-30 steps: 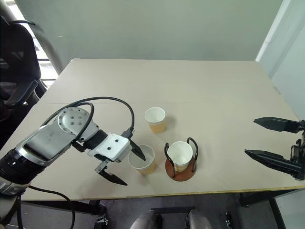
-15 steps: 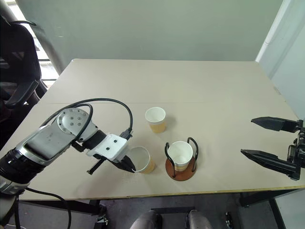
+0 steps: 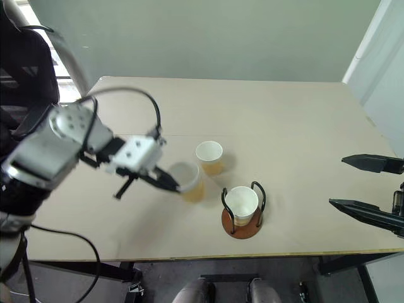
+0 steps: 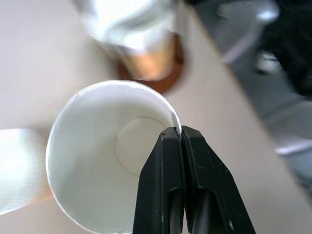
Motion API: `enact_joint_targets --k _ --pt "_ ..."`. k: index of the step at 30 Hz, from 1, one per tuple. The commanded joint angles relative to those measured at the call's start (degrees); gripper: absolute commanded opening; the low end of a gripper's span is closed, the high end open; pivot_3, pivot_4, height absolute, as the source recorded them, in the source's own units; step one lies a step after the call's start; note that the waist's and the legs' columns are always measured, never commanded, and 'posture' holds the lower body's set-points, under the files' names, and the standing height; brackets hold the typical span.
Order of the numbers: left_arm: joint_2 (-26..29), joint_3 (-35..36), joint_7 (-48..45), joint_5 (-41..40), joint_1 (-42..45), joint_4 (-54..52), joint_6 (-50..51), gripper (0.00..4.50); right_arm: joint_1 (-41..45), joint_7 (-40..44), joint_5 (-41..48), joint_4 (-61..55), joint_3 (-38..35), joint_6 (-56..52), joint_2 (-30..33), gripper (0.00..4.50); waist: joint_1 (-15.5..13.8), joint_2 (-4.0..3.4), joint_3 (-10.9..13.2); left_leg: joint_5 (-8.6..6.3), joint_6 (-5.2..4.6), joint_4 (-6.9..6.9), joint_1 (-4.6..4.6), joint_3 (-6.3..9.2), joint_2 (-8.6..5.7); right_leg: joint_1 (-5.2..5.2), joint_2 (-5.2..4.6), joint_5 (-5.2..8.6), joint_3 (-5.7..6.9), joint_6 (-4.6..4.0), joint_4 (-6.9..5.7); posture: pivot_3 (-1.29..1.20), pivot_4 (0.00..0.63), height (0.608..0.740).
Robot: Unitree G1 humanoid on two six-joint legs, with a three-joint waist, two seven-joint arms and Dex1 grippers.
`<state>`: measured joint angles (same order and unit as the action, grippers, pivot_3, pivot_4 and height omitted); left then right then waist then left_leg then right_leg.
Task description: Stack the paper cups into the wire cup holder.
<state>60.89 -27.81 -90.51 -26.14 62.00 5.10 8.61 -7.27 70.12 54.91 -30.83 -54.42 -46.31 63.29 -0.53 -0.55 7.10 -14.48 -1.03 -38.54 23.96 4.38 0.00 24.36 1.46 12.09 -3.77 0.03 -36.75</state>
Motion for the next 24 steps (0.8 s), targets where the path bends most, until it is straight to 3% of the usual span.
enact_joint_targets --k 1,5,7,12,16,20,24 --pt "-4.9 -1.2 -2.0 -0.4 8.7 8.2 -5.2 0.04 0.8 0.1 1.6 -0.8 -4.8 0.0 0.7 4.50 -0.4 0.00 0.0 0.00 -0.01 -0.01 0.02 0.00 -0.02 0.00 -0.01 -0.01 -0.01 0.01 0.00 0.00 0.150 0.740" --pt "-11.2 -4.1 -2.0 -2.5 17.4 15.8 -9.3 0.04 -1.5 1.3 2.1 -1.8 -8.7 -1.6 0.2 4.50 -0.9 0.06 0.0 -0.03 -0.10 -0.11 0.19 0.06 -0.05 0.01 -0.01 -0.07 -0.01 0.13 0.16 0.00 0.150 0.740" --pt "-14.6 -6.6 -2.0 -4.6 20.4 17.2 -11.4 0.04 -3.7 1.7 1.0 -2.5 -11.5 -1.9 -0.5 4.50 -0.9 0.03 0.0 -0.14 -0.20 -0.11 0.20 0.04 -0.05 -0.07 -0.01 -0.39 -0.01 0.66 0.38 0.00 0.150 0.740" --pt "-18.6 -11.7 -2.0 -9.7 24.3 18.5 -14.9 0.04 -7.1 0.0 1.7 -5.8 -15.0 -2.5 -2.9 4.50 -0.9 0.02 0.0 -0.37 -0.45 -0.12 0.26 -0.05 -0.05 -0.19 -0.04 -0.49 0.01 0.95 0.81 0.00 0.150 0.740" --pt "-19.5 -16.4 -2.0 -17.1 26.6 16.3 -14.9 0.04 -9.2 -1.7 3.0 -8.1 -17.4 -2.9 -4.7 4.50 -0.9 0.01 0.1 -0.48 -0.59 -0.22 0.31 -0.12 -0.04 -0.20 -0.07 -0.40 0.00 1.14 0.84 0.00 0.150 0.740" --pt "-16.7 -22.3 -2.0 -22.1 27.3 11.5 -17.1 0.04 -10.2 -3.0 4.0 -9.3 -18.1 -2.8 -4.8 4.50 -0.8 -0.04 0.1 -0.57 -0.71 -0.27 0.15 -0.22 -0.08 -0.42 -0.14 -0.28 -0.05 1.31 0.84 0.00 0.150 0.740" --pt "-14.7 -28.6 -2.0 -22.6 28.3 9.7 -19.4 0.04 -11.0 -3.5 4.5 -9.4 -18.7 -2.5 -4.6 4.50 -0.8 -0.07 0.1 -0.64 -0.75 -0.44 0.07 -0.23 -0.10 -0.54 -0.15 -0.17 -0.06 1.37 0.78 0.00 0.150 0.740"
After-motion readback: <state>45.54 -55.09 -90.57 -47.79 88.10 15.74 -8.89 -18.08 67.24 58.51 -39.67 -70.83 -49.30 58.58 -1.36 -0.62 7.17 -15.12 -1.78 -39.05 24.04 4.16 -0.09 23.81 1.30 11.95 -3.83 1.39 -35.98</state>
